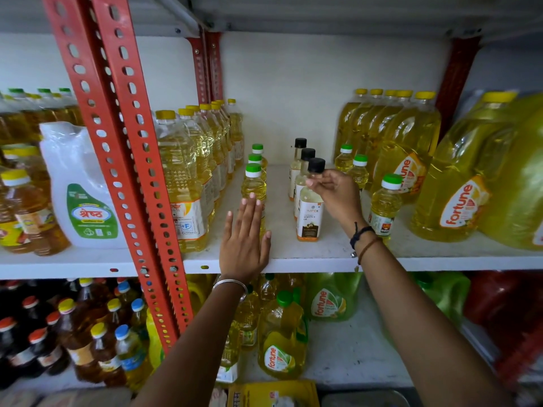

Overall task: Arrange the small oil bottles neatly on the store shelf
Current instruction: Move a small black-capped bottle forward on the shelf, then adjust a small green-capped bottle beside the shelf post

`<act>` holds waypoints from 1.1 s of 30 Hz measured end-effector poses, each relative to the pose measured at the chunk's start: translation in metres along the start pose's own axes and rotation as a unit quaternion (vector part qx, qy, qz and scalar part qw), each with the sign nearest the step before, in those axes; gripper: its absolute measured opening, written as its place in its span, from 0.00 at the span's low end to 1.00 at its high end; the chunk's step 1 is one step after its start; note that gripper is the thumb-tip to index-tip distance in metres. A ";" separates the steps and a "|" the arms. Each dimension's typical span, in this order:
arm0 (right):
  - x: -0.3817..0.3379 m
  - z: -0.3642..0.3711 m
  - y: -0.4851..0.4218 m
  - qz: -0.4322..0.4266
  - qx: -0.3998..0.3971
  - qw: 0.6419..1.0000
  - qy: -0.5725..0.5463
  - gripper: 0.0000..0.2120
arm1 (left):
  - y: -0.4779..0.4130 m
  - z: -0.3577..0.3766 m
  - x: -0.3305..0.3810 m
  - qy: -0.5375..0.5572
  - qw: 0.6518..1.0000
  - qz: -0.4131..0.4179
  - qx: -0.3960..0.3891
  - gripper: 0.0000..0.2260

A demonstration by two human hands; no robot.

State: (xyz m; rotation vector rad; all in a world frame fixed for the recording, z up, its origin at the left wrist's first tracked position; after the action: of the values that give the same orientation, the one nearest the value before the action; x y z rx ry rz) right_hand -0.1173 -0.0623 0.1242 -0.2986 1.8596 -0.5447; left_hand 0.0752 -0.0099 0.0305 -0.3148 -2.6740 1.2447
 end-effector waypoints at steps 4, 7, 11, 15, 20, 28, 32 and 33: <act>-0.004 -0.006 0.008 -0.007 -0.002 1.000 -0.007 0.13 | -0.001 0.000 0.000 0.004 1.000 0.000 -0.005 0.28; -0.005 -0.010 0.014 -0.015 -0.003 1.000 0.001 0.13 | 0.000 0.000 0.000 0.005 1.000 -0.002 -0.008 0.28; -0.004 -0.016 0.020 -0.018 0.002 1.000 0.014 0.15 | 0.000 0.000 0.000 0.007 1.000 -0.004 -0.014 0.27; -0.006 -0.019 0.026 -0.019 0.006 0.999 0.026 0.16 | 0.000 0.000 0.001 0.008 1.000 -0.004 -0.015 0.28; -0.011 -0.020 0.031 -0.023 0.009 0.999 0.036 0.13 | 0.000 -0.001 0.001 0.015 1.000 -0.004 -0.011 0.28; -0.016 -0.022 0.038 -0.022 0.007 0.999 0.037 0.15 | 0.000 -0.002 0.002 0.016 1.000 -0.005 -0.014 0.27; -0.018 -0.023 0.042 -0.008 0.006 0.999 0.031 0.21 | -0.001 -0.005 0.001 0.038 0.999 -0.005 -0.014 0.26; -0.019 -0.023 0.044 -0.004 0.003 1.000 0.031 0.22 | -0.001 -0.007 0.001 0.051 0.999 -0.001 -0.011 0.26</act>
State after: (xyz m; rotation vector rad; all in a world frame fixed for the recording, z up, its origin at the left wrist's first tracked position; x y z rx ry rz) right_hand -0.1294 -0.0108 0.1234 -0.2879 1.9167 -0.5708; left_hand 0.0756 -0.0053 0.0357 -0.3684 -2.6033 1.1671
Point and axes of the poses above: each hand's wrist, its own y-axis away from the middle knuckle, its own z-axis out of the palm, x = y × z, the point moved 4 cm from there along -y, towards the middle knuckle, and after that the axes turned 2 degrees about -x, right-handed, at the moved point
